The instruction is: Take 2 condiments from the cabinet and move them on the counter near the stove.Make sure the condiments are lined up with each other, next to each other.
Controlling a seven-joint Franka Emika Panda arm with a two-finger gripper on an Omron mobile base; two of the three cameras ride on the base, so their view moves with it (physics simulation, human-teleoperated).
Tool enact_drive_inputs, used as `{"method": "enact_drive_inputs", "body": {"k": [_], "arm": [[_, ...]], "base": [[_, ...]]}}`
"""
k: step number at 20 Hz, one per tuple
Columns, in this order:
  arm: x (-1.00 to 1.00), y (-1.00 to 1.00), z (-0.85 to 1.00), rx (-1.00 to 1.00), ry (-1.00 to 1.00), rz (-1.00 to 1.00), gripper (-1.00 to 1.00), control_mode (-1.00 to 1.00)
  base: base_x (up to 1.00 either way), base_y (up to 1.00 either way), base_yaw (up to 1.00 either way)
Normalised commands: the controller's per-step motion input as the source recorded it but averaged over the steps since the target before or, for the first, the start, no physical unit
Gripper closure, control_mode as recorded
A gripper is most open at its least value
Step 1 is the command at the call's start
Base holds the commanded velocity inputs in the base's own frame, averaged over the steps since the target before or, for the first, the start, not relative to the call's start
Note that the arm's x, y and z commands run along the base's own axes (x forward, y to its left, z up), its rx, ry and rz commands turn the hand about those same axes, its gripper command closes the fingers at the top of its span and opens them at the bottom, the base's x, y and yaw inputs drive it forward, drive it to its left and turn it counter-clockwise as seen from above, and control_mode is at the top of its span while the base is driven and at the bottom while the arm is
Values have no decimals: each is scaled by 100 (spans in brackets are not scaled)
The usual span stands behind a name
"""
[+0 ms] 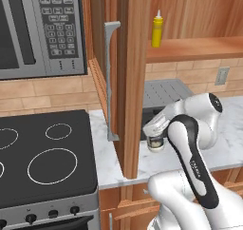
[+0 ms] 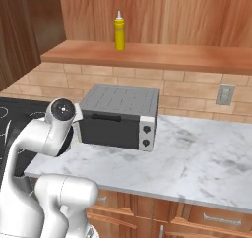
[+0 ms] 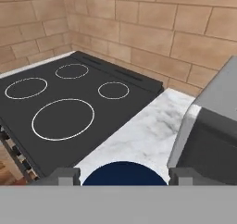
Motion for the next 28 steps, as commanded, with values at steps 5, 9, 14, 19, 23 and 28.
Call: {"method": "enact_drive_inputs", "body": {"k": [5, 9, 14, 19, 23, 28], "arm": [[0, 52, -40, 0, 0, 18, 100, -100], [13, 39, -46, 3, 0, 15, 100, -100], [28, 29, -42, 7, 0, 12, 100, -100], [50, 13, -29, 11, 0, 8, 100, -100], [54, 0, -26, 3, 0, 1, 100, -100], [43, -2, -28, 0, 0, 0, 100, -100]], "base": [[0, 0, 0], [0, 0, 0], [0, 0, 0], [0, 0, 0], [0, 0, 0], [0, 0, 0]]}}
